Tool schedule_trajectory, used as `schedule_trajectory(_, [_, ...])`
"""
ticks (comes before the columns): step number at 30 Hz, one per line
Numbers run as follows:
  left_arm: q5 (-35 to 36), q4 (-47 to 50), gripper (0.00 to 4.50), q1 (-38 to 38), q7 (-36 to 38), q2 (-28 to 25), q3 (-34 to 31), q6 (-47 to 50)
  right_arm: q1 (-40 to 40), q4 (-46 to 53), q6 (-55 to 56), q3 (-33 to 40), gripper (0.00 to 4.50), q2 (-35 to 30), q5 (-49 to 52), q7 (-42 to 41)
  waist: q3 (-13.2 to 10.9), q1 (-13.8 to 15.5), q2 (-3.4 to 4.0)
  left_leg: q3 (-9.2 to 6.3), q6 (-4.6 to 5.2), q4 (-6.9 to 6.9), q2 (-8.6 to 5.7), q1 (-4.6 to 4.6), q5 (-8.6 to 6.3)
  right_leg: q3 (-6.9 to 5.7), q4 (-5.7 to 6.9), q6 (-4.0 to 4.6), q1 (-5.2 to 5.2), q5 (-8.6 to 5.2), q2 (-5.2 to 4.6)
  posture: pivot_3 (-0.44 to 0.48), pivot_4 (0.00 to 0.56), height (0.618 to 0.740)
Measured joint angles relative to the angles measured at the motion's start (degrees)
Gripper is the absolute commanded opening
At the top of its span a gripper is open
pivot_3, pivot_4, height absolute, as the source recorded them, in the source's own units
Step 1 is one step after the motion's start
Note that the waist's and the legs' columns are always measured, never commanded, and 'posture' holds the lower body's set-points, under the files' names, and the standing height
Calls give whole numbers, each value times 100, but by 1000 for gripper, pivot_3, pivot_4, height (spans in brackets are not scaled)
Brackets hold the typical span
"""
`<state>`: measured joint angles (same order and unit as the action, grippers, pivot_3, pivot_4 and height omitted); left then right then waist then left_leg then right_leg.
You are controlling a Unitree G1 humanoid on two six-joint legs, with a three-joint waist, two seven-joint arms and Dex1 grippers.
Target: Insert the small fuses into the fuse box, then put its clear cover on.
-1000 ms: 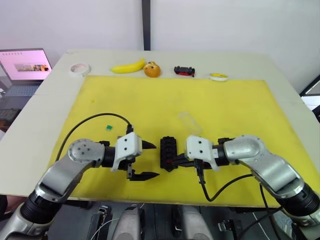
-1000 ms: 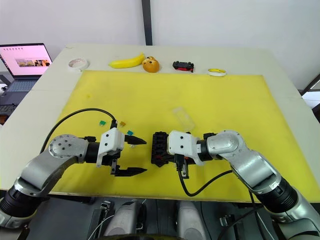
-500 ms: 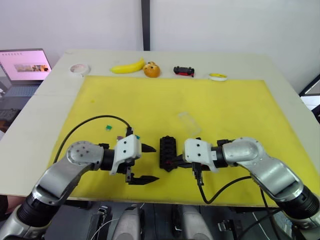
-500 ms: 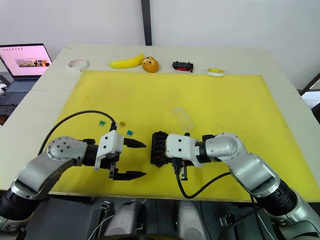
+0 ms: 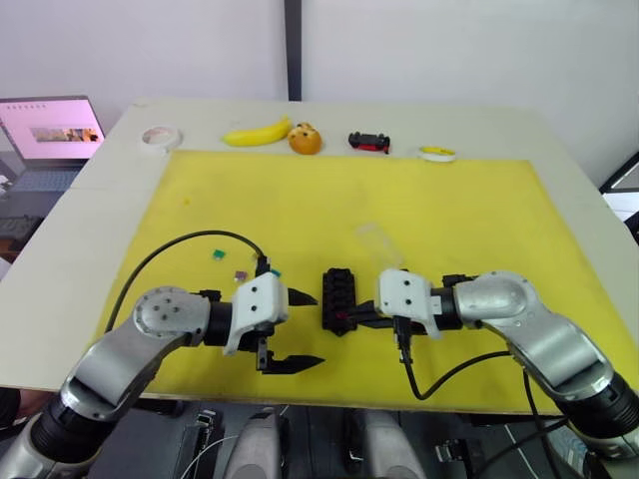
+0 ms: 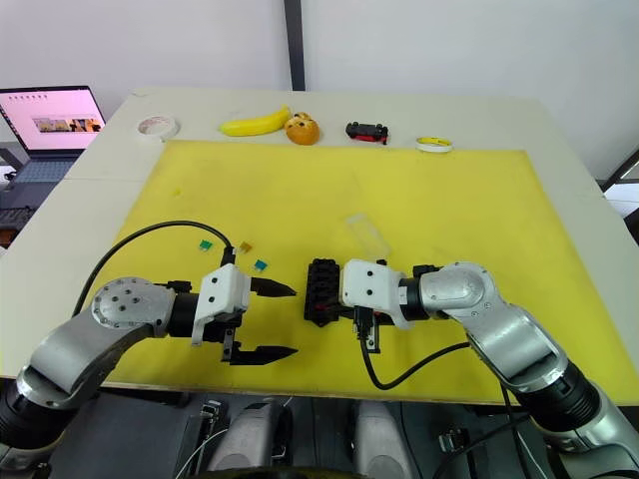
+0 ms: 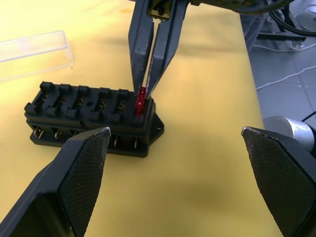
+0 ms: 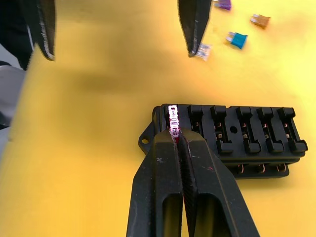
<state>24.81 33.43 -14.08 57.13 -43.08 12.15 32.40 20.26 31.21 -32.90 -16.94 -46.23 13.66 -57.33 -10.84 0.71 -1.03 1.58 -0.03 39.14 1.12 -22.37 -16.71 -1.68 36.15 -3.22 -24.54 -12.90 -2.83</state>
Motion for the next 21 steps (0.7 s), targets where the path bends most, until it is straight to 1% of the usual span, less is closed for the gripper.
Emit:
schedule_trajectory(4, [-3, -185, 4500, -127, 18, 33, 0, -13, -4, 0, -31, -4, 36, -1, 1, -2, 0, -2, 0, 0, 0, 0, -3, 0, 0, 0, -1, -1, 0, 1, -1, 0, 150, 737])
schedule_trajectory(9, [-4, -184, 4500, -127, 4, 59, 17, -13, 11, 0, -161, -17, 36, 14, 19, -2, 0, -2, 0, -1, 0, 0, -2, 0, 0, 0, 0, 0, 0, 0, 0, 0, 150, 737])
schedule_trajectory(20, [-43, -179, 4500, 58, 14, -11, 13, -41, 61, -1, -168, -59, 36, 17, 16, -5, 0, -4, 0, 0, 0, 0, -2, 0, 0, 0, 0, 0, 0, 0, 0, 0, 150, 737])
schedule_trajectory(21, [-46, -179, 4500, 82, 14, -35, 10, -49, 74, -5, -174, -59, 324, 18, 21, -17, 0, -5, 0, -1, 0, 0, -1, 0, 0, 0, -1, 0, 0, 0, 0, 0, 150, 737])
